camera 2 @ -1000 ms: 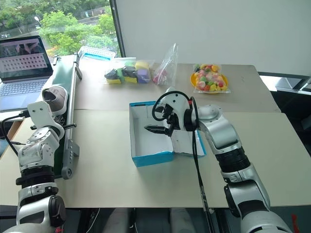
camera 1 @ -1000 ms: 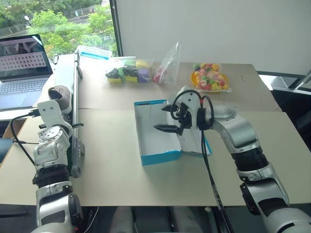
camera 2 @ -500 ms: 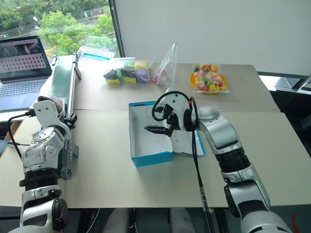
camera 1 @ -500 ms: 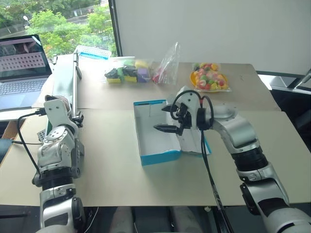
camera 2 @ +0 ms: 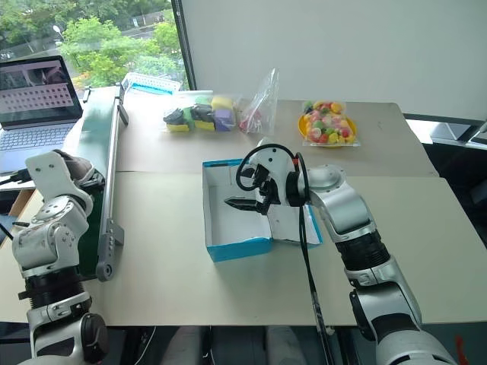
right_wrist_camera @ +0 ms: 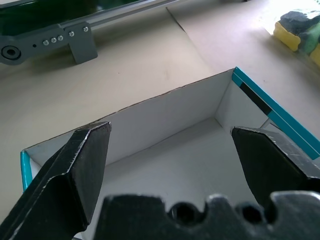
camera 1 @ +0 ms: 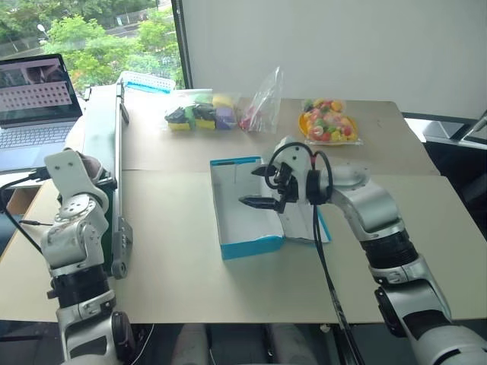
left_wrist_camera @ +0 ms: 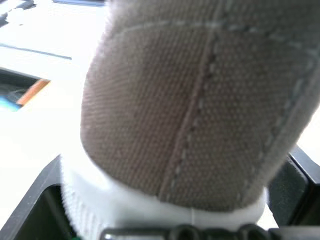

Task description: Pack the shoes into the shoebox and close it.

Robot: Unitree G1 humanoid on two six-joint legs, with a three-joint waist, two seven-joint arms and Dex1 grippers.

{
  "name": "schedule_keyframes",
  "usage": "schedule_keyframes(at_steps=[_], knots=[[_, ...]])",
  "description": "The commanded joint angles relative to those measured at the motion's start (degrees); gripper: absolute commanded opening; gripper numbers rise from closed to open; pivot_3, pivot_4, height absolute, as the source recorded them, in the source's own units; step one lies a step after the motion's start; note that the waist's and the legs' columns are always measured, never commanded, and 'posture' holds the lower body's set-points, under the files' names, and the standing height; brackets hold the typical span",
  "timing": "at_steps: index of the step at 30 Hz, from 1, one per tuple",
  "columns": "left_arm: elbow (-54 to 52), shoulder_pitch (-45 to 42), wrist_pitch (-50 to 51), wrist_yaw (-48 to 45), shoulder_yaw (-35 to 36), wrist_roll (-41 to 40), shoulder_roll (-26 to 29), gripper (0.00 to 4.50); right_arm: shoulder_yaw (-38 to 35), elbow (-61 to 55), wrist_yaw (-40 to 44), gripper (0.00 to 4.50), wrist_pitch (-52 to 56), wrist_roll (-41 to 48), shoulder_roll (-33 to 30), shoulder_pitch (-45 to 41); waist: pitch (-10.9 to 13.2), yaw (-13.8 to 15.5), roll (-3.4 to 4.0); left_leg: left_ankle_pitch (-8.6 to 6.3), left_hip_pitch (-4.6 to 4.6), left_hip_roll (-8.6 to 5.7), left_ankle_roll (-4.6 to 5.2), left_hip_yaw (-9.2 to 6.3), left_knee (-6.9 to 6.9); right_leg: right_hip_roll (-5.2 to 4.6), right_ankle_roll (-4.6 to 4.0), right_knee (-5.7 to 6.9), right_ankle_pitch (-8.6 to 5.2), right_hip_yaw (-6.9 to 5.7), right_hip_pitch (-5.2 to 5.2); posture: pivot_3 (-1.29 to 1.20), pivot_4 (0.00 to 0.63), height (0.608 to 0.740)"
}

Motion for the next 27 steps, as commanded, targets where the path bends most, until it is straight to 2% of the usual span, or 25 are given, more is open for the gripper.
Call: schedule_keyframes(at_steps=[1, 5, 8, 12, 16, 18, 19, 27], knots=[[-6.86, 1.15, 2.97, 2.68, 2.38, 1.39, -0.95, 4.44, -0.08, -0.63, 0.13, 4.5, -1.61, 0.47, 0.53, -0.99, 0.0, 0.01, 0.0, 0.0, 0.0, 0.0, 0.0, -0.03, 0.0, 0.0, -0.01, 0.0, 0.01, -0.02, 0.01, 0.0, 0.15, 0.74], [-8.51, 1.99, 3.78, 2.5, 2.04, 1.7, -1.71, 4.44, 0.15, 0.21, 0.26, 4.5, -2.14, 0.16, 0.92, -1.23, 0.0, 0.02, 0.0, 0.01, 0.0, -0.02, -0.01, -0.05, 0.0, -0.01, -0.01, -0.04, 0.01, -0.04, 0.04, 0.0, 0.15, 0.74], [-9.95, 2.04, 3.77, 2.23, 1.56, 1.67, -2.5, 3.78, 0.41, 0.81, 0.38, 4.5, -2.66, -0.09, 0.99, -1.44, 0.0, 0.11, 0.0, 0.01, 0.0, -0.03, -0.01, -0.07, 0.0, -0.01, -0.02, -0.05, 0.01, -0.05, 0.05, 0.0, 0.15, 0.74], [-9.99, 1.03, 4.24, 2.26, 3.23, 0.48, -4.62, 2.19, 0.43, 1.27, 0.28, 4.5, -3.02, -0.19, 0.74, -1.66, 0.0, 0.17, 0.0, 0.01, 0.0, -0.05, -0.03, -0.13, 0.0, -0.01, -0.02, -0.06, 0.01, -0.08, 0.08, 0.0, 0.15, 0.74], [-9.39, -0.74, 4.56, 2.99, 5.47, -0.57, -6.89, 0.86, 0.27, 1.22, 0.1, 4.5, -2.91, -0.19, 0.3, -1.69, 0.0, 0.4, 0.0, 0.02, 0.0, -0.08, -0.04, -0.18, 0.0, -0.04, -0.02, -0.06, 0.01, -0.13, 0.11, 0.0, 0.15, 0.74], [-7.96, -1.27, 3.82, 1.78, 5.11, -0.64, -6.36, 0.18, 0.22, 1.07, -0.04, 4.5, -2.84, -0.26, 0.1, -1.61, 0.0, 0.52, 0.0, 0.04, 0.0, -0.09, -0.06, -0.25, 0.0, -0.04, -0.02, -0.06, 0.01, -0.18, 0.14, 0.0, 0.15, 0.74], [-7.46, -1.57, 3.28, 1.49, 4.89, -0.57, -6.17, 0.07, 0.19, 1.1, -0.08, 4.5, -2.83, -0.28, 0.05, -1.63, 0.0, 0.53, 0.0, 0.04, 0.0, -0.09, -0.07, -0.27, 0.01, -0.04, -0.02, -0.07, 0.01, -0.19, 0.15, 0.0, 0.15, 0.74], [-6.2, -3.79, -1.45, -0.93, 2.82, -0.2, -4.86, 0.07, -0.06, 0.75, -0.15, 4.5, -2.45, -0.06, -0.17, -1.57, 0.0, 0.59, 0.0, 0.05, -0.01, -0.1, -0.07, -0.3, 0.0, -0.04, -0.03, -0.13, 0.01, -0.22, 0.16, 0.0, 0.15, 0.74]])
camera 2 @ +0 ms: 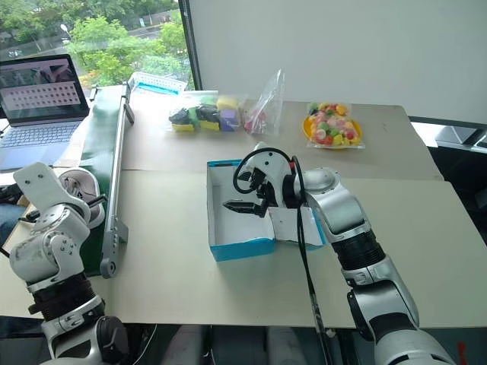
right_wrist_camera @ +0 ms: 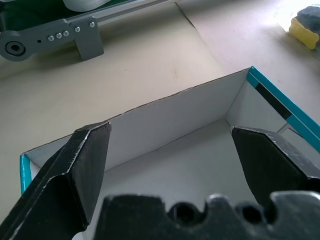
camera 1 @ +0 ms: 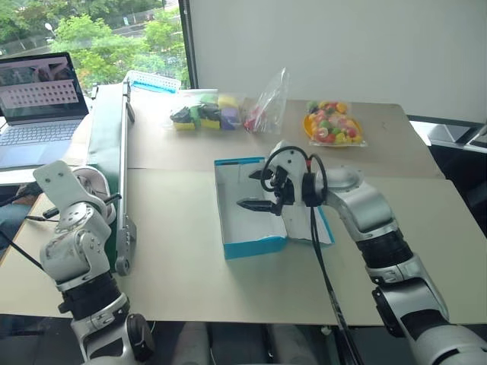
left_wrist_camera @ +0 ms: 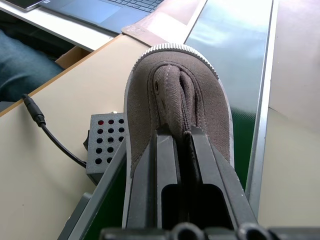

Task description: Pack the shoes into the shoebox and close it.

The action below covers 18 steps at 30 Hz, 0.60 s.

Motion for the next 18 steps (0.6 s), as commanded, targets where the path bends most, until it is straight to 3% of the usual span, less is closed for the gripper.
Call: schedule_keyframes(at_steps=[1, 4, 8, 13, 18], knots=[[-1.53, -2.63, -4.26, -2.51, -2.34, -0.25, 2.43, 0.07, -1.85, -1.79, -0.15, 4.5, -0.64, 0.72, -0.64, -1.45, 0.0, -0.06, 0.0, 0.0, -0.01, 0.0, 0.0, 0.0, 0.0, 0.0, 0.0, -0.05, 0.0, 0.0, 0.01, 0.0, 0.15, 0.74], [-2.43, -4.0, -6.82, -7.59, -5.45, -1.87, 4.0, 0.07, -5.35, -2.41, -1.04, 4.5, 2.78, 4.41, 0.46, -2.41, 0.0, -0.13, 0.0, 0.0, -0.04, 0.01, 0.0, -0.02, -0.02, 0.0, -0.01, -0.1, 0.01, -0.02, 0.0, 0.0, 0.15, 0.74], [-6.77, -7.03, -9.72, -19.95, -14.74, -7.54, 4.6, 0.07, -20.51, 0.81, -8.71, 4.5, 16.36, 18.0, 6.07, -9.49, 0.02, 0.11, -0.01, 0.02, -0.11, 0.01, -0.03, -0.05, -0.02, -0.01, -0.06, -0.11, 0.04, -0.06, -0.03, 0.0, 0.15, 0.74], [-7.38, -11.86, -8.73, -21.86, -19.35, -12.1, -0.54, 0.07, -30.93, 5.2, -16.71, 4.5, 26.6, 26.77, 8.64, -14.78, 0.01, 0.66, 0.0, 0.0, -0.09, 0.02, -0.01, -0.08, -0.1, -0.06, -0.06, -0.29, 0.04, -0.18, 0.08, 0.0, 0.15, 0.74], [-7.87, -13.52, -7.8, -23.82, -25.0, -13.88, -4.02, 0.07, -33.76, 5.44, -21.83, 4.5, 30.68, 29.83, 9.07, -15.44, 0.01, 0.44, 0.02, 0.01, -0.23, 0.0, 0.0, -0.06, -0.13, -0.05, -0.06, -0.29, 0.04, -0.13, -0.07, 0.0, 0.15, 0.74]])
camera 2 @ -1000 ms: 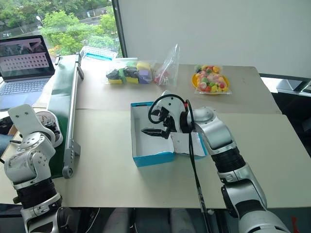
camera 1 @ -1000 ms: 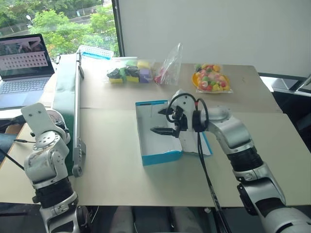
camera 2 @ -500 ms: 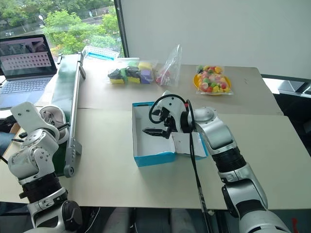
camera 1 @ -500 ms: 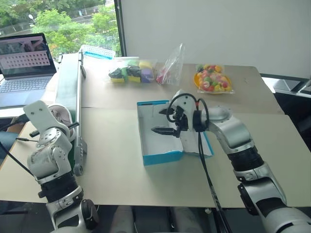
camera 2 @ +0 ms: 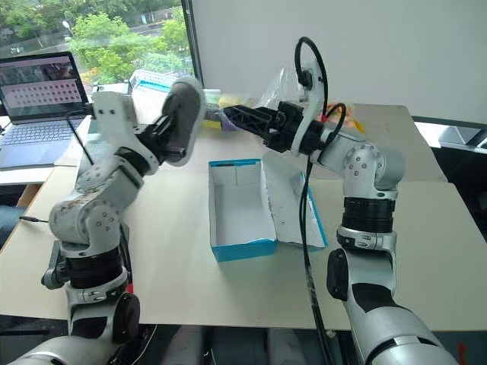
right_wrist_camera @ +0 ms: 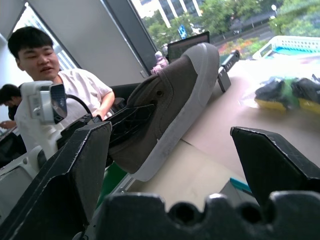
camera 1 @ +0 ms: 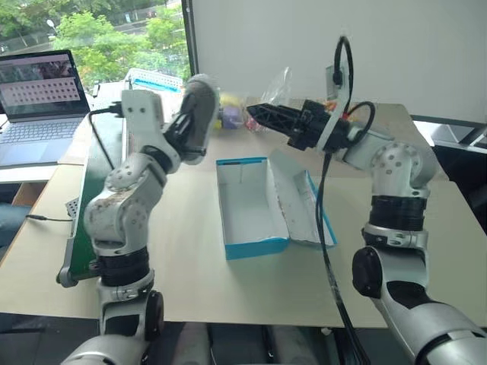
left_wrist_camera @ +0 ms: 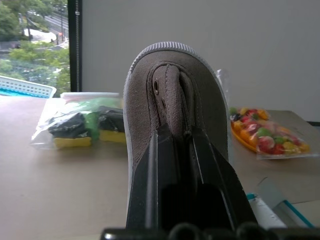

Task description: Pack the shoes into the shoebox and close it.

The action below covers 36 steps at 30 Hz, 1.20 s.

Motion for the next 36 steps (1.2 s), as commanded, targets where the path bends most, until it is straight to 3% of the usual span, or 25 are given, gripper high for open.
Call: schedule_keyframes(at_steps=[1, 11, 35, 36], knots=[[-2.37, -2.43, -0.64, -1.75, -2.98, -2.07, -1.18, 0.07, -2.53, -2.24, -3.08, 4.5, 2.3, 3.62, 0.01, -1.28, 0.0, -0.27, 0.0, 0.0, 0.0, 0.0, 0.0, 0.0, 0.0, 0.01, 0.0, 0.01, 0.0, 0.0, 0.0, 0.0, 0.15, 0.74], [1.48, -5.61, -1.69, -2.74, -7.04, -4.34, -7.79, 0.07, -2.18, -4.16, -6.36, 4.5, -0.33, 4.2, -0.78, 0.03, 0.01, -0.82, 0.01, 0.01, -0.01, -0.01, 0.01, -0.02, 0.02, 0.02, 0.01, 0.0, 0.0, 0.0, 0.02, 0.0, 0.15, 0.74], [-0.93, -6.28, 0.29, -1.3, -6.95, -5.03, -6.94, 0.07, -0.52, 1.83, -5.81, 4.5, -6.27, 3.16, -2.94, -0.33, 0.01, -1.12, 0.02, 0.01, -0.04, -0.01, 0.01, -0.03, 0.02, 0.02, 0.02, -0.02, -0.01, 0.0, 0.01, 0.0, 0.15, 0.74], [-1.04, -6.26, 0.34, -1.22, -7.05, -5.01, -7.04, 0.03, -0.73, 2.01, -5.96, 4.25, -6.59, 3.32, -2.74, -0.44, 0.01, -1.12, 0.02, 0.01, -0.04, -0.02, 0.01, -0.02, 0.02, 0.02, 0.02, -0.02, -0.01, 0.0, 0.01, 0.0, 0.15, 0.74]])
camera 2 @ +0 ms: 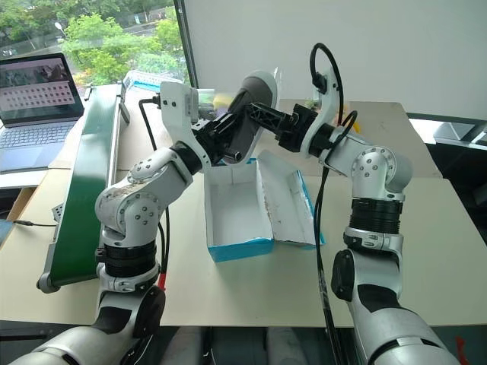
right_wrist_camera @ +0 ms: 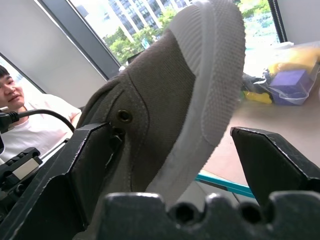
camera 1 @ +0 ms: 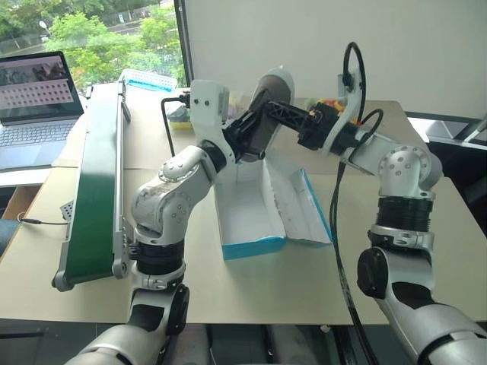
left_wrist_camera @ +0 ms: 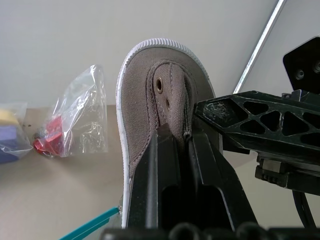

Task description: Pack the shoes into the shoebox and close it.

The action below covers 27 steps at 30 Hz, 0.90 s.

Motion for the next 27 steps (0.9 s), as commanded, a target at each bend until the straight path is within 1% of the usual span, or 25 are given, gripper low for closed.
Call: schedule_keyframes(at_steps=[1, 2, 4, 11, 12, 14, 16, 17, 18, 19, 20, 21, 22, 24, 27], knots=[[-3.14, -1.28, 0.05, 0.34, -0.41, -1.12, -0.37, 0.0, -1.39, -0.44, 0.16, 3.99, -2.65, 1.08, -0.05, -1.62, 0.0, 0.02, 0.0, 0.0, 0.0, 0.0, 0.0, 0.0, 0.0, 0.0, 0.0, 0.0, 0.0, 0.0, 0.0, 0.0, 0.15, 0.74], [-3.19, -1.24, 0.08, 0.38, -0.46, -1.12, -0.4, 0.0, -1.83, -0.24, -0.1, 3.76, -2.82, 1.52, 0.21, -1.75, 0.0, 0.03, 0.0, 0.0, 0.0, 0.0, 0.0, 0.0, 0.0, 0.0, 0.0, 0.0, 0.0, 0.0, 0.0, 0.0, 0.15, 0.74], [-3.18, -1.15, 0.29, 0.37, -0.5, -1.2, -0.27, 0.0, -1.96, -0.75, 0.37, 3.14, -2.92, 2.32, 0.33, -1.78, 0.0, 0.03, 0.0, 0.0, 0.0, 0.0, 0.0, 0.0, 0.0, 0.0, 0.0, 0.0, 0.0, 0.0, 0.0, 0.0, 0.15, 0.74], [-2.37, -0.33, 1.77, 0.88, -0.53, -1.08, -0.13, 0.0, -3.18, -0.87, -0.79, 0.7, -3.48, 3.65, 1.06, -3.12, 0.0, 0.05, 0.0, 0.0, 0.0, 0.0, 0.0, 0.0, 0.0, 0.0, 0.0, 0.0, 0.0, 0.0, 0.0, 0.0, 0.15, 0.74], [-2.05, -0.09, 1.96, 1.01, -0.6, -1.0, -0.24, 0.0, -3.67, -0.83, -1.32, 0.47, -3.53, 4.13, 1.41, -3.59, 0.0, 0.03, 0.0, 0.0, 0.0, 0.0, 0.0, 0.0, 0.0, 0.0, 0.0, 0.0, 0.0, 0.0, 0.0, 0.0, 0.15, 0.74], [-1.6, 0.1, 2.3, 1.46, -0.59, -0.74, -0.47, 0.0, -4.06, -0.91, -1.96, 0.36, -3.57, 4.66, 1.77, -4.12, 0.0, -0.03, 0.0, 0.0, 0.01, 0.0, 0.0, 0.0, 0.0, 0.0, 0.0, 0.01, 0.0, 0.0, 0.0, 0.0, 0.15, 0.74], [-1.06, 0.27, 2.59, 1.25, 0.75, -2.13, -1.23, 0.77, -3.93, -1.25, -2.45, 0.31, -3.65, 4.7, 1.86, -4.36, 0.0, 0.01, 0.0, 0.0, 0.0, 0.0, 0.0, 0.0, 0.0, 0.0, 0.0, 0.01, 0.0, 0.0, 0.0, 0.0, 0.15, 0.74], [-1.12, 0.33, 2.9, 0.96, 1.41, -2.91, -1.33, 0.97, -3.95, -1.37, -2.76, 0.31, -3.65, 4.69, 1.87, -4.38, 0.0, 0.03, 0.0, 0.0, 0.0, 0.0, 0.0, 0.0, 0.0, 0.0, 0.0, 0.0, 0.0, 0.0, 0.0, 0.0, 0.15, 0.74], [-1.36, 0.22, 3.73, 0.33, 1.53, -3.46, -0.65, 1.38, -3.69, -1.52, -3.0, 0.3, -3.76, 4.27, 1.61, -4.29, 0.0, 0.04, 0.0, 0.0, -0.01, 0.0, 0.0, 0.0, 0.0, 0.0, 0.0, 0.0, 0.0, 0.0, 0.0, 0.0, 0.15, 0.74], [-1.69, 0.05, 4.65, -0.41, 1.34, -3.71, 0.57, 1.78, -3.46, -1.64, -3.28, 0.29, -3.78, 3.85, 1.3, -4.19, 0.0, 0.05, 0.0, 0.0, -0.01, 0.0, 0.0, 0.0, 0.0, 0.0, 0.0, -0.01, 0.0, -0.01, 0.0, 0.0, 0.15, 0.74], [-1.99, -0.11, 5.55, -1.45, 1.17, -4.13, 1.99, 2.08, -3.29, -1.75, -3.59, 0.29, -3.75, 3.52, 1.03, -4.1, 0.0, 0.03, 0.01, 0.0, -0.01, 0.01, 0.0, 0.0, 0.0, 0.0, 0.0, -0.01, 0.0, -0.01, 0.0, 0.0, 0.15, 0.74], [-2.3, -0.3, 6.44, -3.67, 1.48, -4.89, 4.71, 2.48, -3.09, -1.83, -4.0, 0.28, -3.29, 3.29, 0.67, -4.05, 0.01, 0.01, 0.02, 0.0, 0.0, 0.0, 0.0, -0.01, 0.0, 0.0, 0.0, 0.0, 0.0, -0.01, 0.0, 0.0, 0.15, 0.74], [-2.56, -0.2, 6.81, -6.49, 1.81, -5.18, 8.57, 2.81, -2.56, -1.87, -4.72, 0.28, -2.27, 2.74, 0.01, -4.06, 0.02, -0.11, 0.03, 0.0, 0.0, 0.0, 0.0, 0.0, 0.0, 0.0, 0.0, 0.0, 0.0, -0.01, -0.01, 0.0, 0.15, 0.74], [-2.6, 0.19, 6.58, -10.12, 2.45, -5.34, 14.28, 2.82, -1.61, -1.88, -5.72, 0.28, -1.08, 1.9, -1.01, -4.1, 0.07, -0.4, 0.11, 0.0, 0.01, 0.01, 0.0, 0.0, 0.0, 0.04, 0.0, 0.03, 0.0, 0.02, -0.04, 0.0, 0.15, 0.74], [0.92, 1.48, 5.81, -12.7, 9.2, -5.57, 22.69, 2.82, -2.01, -1.74, -9.47, 0.28, 2.62, 2.7, -1.36, -5.28, 0.12, -0.69, 0.2, 0.0, 0.03, 0.03, 0.0, 0.0, -0.03, 0.05, 0.0, 0.02, 0.0, 0.03, -0.05, 0.0, 0.15, 0.74]])
